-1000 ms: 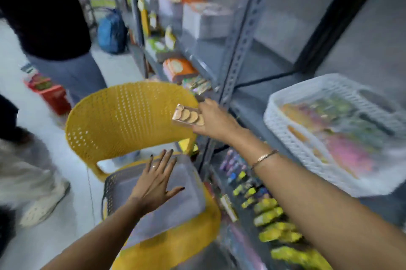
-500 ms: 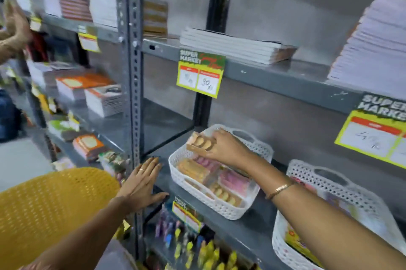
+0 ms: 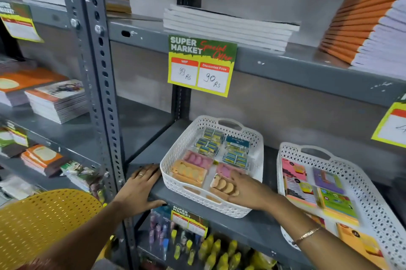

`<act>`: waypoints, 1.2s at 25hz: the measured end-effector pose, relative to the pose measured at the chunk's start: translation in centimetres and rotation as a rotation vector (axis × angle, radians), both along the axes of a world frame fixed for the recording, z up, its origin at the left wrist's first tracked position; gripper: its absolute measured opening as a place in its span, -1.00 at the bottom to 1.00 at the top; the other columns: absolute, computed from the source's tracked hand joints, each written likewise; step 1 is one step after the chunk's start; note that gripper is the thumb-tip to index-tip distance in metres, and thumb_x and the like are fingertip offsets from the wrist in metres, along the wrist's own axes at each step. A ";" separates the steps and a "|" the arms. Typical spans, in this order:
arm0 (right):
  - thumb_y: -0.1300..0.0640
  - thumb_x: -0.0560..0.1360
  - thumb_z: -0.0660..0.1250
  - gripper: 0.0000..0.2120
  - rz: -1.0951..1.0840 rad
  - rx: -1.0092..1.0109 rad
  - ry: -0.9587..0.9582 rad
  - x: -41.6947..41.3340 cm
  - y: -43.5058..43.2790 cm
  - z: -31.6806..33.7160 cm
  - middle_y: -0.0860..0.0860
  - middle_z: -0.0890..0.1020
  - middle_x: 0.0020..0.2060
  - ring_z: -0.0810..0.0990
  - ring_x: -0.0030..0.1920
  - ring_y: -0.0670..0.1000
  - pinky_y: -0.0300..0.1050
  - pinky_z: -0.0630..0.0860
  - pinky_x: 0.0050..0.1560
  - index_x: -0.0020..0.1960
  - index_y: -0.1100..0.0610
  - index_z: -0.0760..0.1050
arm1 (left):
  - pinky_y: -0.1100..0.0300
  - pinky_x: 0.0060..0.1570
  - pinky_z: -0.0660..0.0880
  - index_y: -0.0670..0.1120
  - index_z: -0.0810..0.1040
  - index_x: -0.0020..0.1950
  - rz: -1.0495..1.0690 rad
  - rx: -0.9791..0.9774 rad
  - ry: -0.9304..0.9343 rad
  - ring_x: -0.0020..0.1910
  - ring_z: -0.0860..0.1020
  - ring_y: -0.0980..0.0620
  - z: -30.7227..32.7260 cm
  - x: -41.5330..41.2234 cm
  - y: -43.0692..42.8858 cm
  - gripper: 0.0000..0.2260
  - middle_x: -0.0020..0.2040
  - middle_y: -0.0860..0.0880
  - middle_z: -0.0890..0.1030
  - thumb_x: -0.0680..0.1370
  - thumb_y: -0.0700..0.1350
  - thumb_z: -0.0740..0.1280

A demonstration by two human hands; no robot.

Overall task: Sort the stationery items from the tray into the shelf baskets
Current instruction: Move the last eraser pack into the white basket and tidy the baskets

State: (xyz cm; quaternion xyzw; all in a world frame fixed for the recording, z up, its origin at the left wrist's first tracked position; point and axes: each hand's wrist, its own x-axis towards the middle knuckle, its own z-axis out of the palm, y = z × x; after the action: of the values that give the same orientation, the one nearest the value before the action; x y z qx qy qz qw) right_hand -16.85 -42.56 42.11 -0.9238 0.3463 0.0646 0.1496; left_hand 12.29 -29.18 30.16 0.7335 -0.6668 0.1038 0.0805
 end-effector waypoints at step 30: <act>-0.21 0.47 0.22 -0.35 0.126 -0.066 0.021 1.3 -1.4 -2.1 0.08 0.45 0.34 0.46 0.27 0.09 -0.06 0.46 0.20 0.46 -0.01 0.09 | -0.02 0.37 0.01 -0.12 0.17 0.49 0.029 0.029 -0.011 0.41 0.24 -0.10 0.1 -0.1 0.2 -0.10 0.44 -0.12 0.30 0.35 0.47 0.05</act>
State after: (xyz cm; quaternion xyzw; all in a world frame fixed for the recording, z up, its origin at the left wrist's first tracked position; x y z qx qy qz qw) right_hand -15.59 -43.94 39.99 -0.9475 0.2910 0.0720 0.1112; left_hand 12.14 -29.01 30.24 0.7437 -0.6579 0.0993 0.0645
